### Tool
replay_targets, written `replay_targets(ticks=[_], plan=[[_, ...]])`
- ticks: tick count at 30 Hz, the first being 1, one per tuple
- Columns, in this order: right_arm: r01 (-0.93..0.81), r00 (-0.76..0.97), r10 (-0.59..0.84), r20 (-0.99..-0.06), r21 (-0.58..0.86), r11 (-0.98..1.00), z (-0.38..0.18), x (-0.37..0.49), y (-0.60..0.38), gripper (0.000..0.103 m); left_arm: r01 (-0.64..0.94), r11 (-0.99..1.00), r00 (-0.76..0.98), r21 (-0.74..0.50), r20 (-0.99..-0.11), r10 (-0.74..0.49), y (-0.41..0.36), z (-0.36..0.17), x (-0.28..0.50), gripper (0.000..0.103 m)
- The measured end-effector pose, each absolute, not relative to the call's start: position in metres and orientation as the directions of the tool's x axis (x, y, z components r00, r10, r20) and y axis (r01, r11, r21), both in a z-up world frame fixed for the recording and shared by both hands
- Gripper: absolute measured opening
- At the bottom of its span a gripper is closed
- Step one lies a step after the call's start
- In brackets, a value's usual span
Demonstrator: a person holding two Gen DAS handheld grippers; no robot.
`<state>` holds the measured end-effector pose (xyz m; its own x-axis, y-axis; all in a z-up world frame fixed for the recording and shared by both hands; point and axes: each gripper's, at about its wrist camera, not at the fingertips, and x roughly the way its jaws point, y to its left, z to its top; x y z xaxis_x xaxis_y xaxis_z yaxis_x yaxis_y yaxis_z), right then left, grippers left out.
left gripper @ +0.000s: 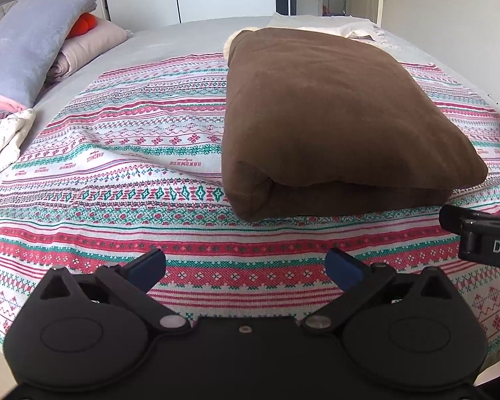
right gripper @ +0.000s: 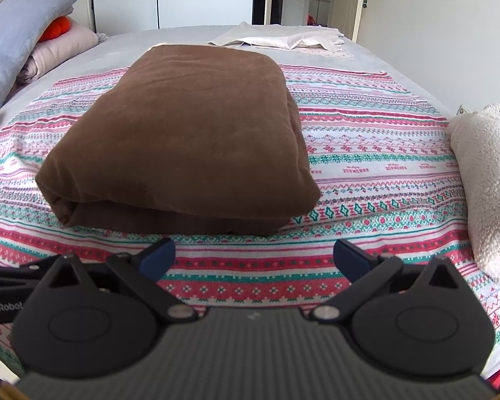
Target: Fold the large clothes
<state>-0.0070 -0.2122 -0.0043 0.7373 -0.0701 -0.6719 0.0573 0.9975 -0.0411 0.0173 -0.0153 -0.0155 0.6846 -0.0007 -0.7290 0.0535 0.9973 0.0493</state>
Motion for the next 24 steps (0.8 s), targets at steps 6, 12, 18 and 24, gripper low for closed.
replay_targets(ticks=[6,12,18,24], plan=[[0.056,0.737,-0.070,-0.672,-0.042,0.998,-0.0050,-0.0065,-0.2115,0.103,0.055,0.997,0.685,0.046,-0.728,-0.004,-0.0151,-0.0151,0.0171,0.103],[0.056,0.737,-0.069,-0.672,-0.042,0.998,-0.0050,-0.0064,-0.2112,0.103,0.055,0.997,0.686,0.045,-0.727,-0.005,-0.0155,-0.0145,0.0167,0.103],[0.056,0.737,-0.070,-0.672,-0.042,0.998,-0.0047,-0.0067,-0.2107,0.103,0.057,0.997,0.686,0.043,-0.728,-0.008,-0.0150,-0.0141,0.0166,0.103],[0.056,0.737,-0.070,-0.673,-0.043,0.997,-0.0046,-0.0068,-0.2103,0.103,0.058,0.997,0.686,0.044,-0.727,-0.008,-0.0149,-0.0140,0.0163,0.103]])
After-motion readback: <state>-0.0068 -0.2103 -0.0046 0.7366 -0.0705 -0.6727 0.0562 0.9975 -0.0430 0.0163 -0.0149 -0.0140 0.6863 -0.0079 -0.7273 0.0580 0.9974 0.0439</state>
